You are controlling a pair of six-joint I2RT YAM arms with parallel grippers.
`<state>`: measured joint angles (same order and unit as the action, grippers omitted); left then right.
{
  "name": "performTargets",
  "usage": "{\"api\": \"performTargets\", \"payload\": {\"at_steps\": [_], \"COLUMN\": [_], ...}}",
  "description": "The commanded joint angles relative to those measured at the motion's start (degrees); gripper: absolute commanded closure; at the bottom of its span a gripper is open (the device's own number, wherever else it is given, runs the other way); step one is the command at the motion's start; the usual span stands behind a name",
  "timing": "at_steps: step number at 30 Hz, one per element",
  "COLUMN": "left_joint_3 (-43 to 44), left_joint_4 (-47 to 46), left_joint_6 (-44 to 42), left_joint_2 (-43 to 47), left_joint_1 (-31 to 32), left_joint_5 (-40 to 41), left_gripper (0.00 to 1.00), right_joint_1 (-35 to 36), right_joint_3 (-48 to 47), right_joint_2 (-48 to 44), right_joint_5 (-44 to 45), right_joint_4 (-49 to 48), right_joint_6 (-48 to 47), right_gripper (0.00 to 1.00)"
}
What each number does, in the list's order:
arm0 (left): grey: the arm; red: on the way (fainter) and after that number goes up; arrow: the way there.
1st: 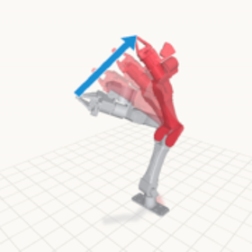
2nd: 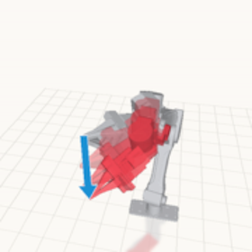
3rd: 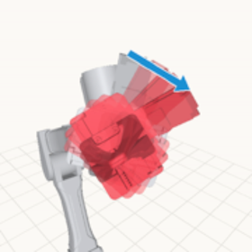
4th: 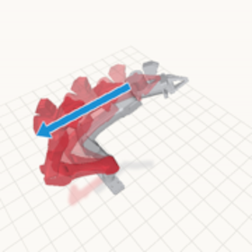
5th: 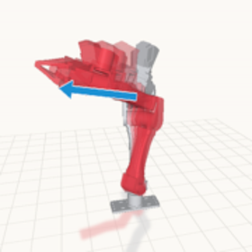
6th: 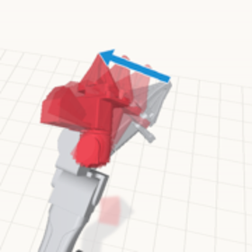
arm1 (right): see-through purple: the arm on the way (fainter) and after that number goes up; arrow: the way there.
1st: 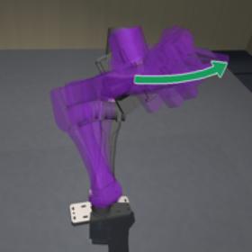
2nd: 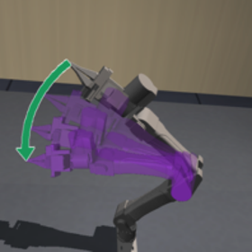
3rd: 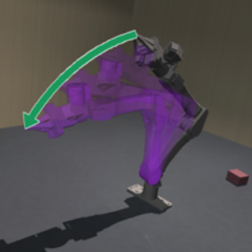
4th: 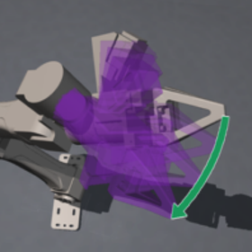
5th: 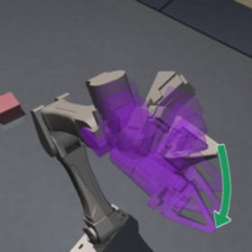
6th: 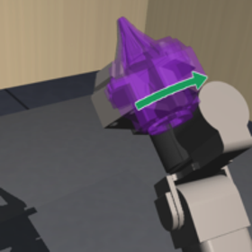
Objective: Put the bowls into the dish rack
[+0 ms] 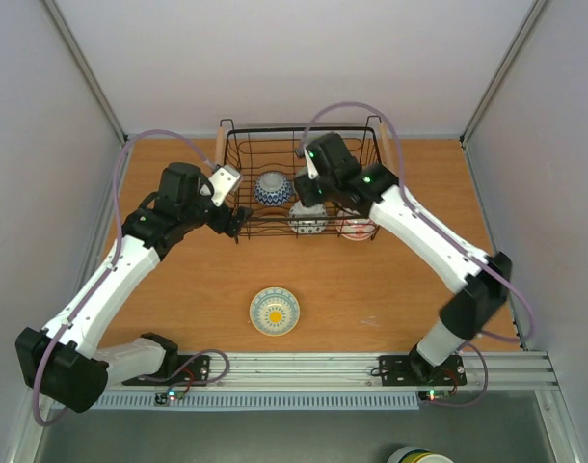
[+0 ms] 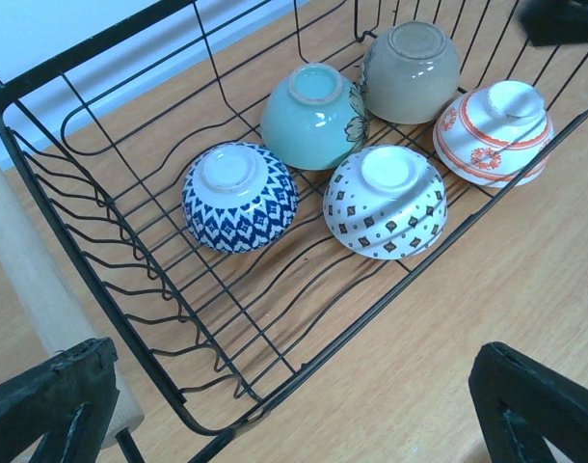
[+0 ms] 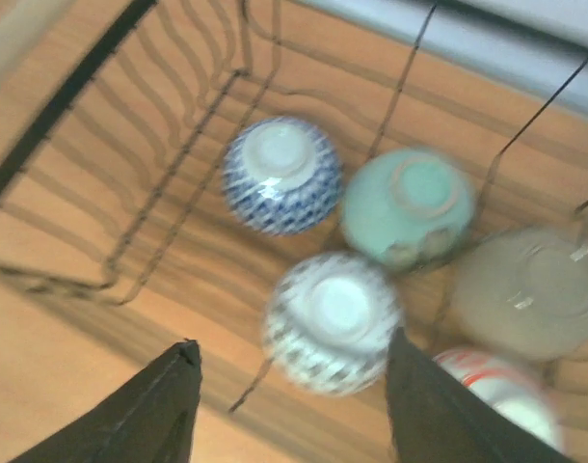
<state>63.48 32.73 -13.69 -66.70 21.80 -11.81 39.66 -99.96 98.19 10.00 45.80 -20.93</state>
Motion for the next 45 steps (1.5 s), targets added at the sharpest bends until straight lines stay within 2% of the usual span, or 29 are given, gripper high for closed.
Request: {"api": "performTargets", "payload": {"at_steps": [1,9,15,24,32,39,42,45], "left_joint_3": [-0.4,-0.5,-0.4,-0.4,-0.3,-0.2,-0.1,0.0], "left_joint_4": [-2.5,-2.5,-2.3,-2.3,-2.1,-1.9,-1.9,-1.5], "left_joint_6": [0.7,1.0,1.3,1.3,1.2,1.1,1.2,1.1], "left_joint_2": [0.4,-0.5,-1.1,-1.4,-1.7,-2.3,-2.4,-2.4], "left_joint_1": [-0.3,-0.3,-0.3,-0.3,-0.2,-0.3,-0.2,-0.2], "left_joint_5": [-1.8,-3.0,-3.7,-3.8,-4.2,-5.1,-5.2,-6.3], "left_gripper": [0.01,0.01,0.01,0.01,0.01,0.01,0.01,0.01], "right_joint_1": [2.0,8.8,10.3,13.6,13.9,14.4,14.5,14.5], "right_joint_3": [13.1,28.8,36.5,38.8,40.0,40.6,40.5,39.8], "right_joint_2": [-8.2,-15.9,-14.5,-7.2,-2.8,-1.8,-1.9,-3.2], "right_joint_5": [-14.8,-16.0,-21.5,-25.8,-24.9,-26.7,-26.0,-24.2], "right_joint_4": [0.9,6.2,0.6,-8.2,-9.8,-10.8,-10.6,-9.0], "right_joint_6": [6.3,9.7,13.6,17.7,18.7,18.6,18.4,17.5], "right_gripper": [0.52,0.56,0.55,0.55,0.57,0.8,0.96,0.99]}}
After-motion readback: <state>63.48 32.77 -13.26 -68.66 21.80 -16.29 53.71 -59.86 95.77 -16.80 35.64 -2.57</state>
